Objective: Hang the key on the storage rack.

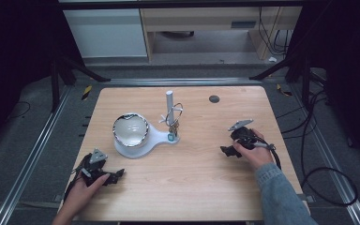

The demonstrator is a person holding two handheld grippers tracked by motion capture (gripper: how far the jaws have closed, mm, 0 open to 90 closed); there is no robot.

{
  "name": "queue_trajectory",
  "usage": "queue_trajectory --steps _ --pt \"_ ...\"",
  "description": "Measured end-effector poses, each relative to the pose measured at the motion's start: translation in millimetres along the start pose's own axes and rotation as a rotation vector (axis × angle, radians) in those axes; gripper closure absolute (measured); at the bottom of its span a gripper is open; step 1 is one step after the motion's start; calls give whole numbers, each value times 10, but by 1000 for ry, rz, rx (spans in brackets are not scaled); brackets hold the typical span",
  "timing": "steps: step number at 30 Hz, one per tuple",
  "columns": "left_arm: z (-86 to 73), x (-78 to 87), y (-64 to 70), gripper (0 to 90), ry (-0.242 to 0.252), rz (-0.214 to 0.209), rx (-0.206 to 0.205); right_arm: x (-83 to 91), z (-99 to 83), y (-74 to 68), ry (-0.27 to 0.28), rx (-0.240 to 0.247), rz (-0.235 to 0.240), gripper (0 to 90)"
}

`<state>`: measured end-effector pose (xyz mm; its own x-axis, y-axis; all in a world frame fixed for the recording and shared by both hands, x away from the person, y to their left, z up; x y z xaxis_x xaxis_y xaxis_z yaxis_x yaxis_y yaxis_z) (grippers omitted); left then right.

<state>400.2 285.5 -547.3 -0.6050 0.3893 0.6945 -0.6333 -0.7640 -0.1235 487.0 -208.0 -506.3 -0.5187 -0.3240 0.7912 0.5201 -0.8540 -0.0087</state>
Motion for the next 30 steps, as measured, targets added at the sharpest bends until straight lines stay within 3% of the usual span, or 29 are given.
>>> queue_trajectory --steps 1,5,10,14,21,30 --pt "0 0 0 0 0 0 0 11 -71 68 12 -32 -3 107" --pt "0 0 1 0 0 0 1 32 -144 174 17 -58 -23 103" --pt "0 0 1 0 0 0 0 46 -273 418 37 -142 -56 97" --pt "0 0 1 0 0 1 1 3 -337 496 53 -191 -54 72" --pt "0 0 1 0 0 0 1 -53 -368 523 151 -207 -72 30" --pt "1 0 1 0 0 0 1 -52 -372 500 149 -198 -66 26"
Point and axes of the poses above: each handheld gripper's, and its own axes: x roughly backward along the jaws, z roughly out of its top, y roughly to its right, the point moved 4 cm from there along -x, roughly forward along the jaws, and after that the axes turned 10 degrees about -x, right-handed, at the moved point
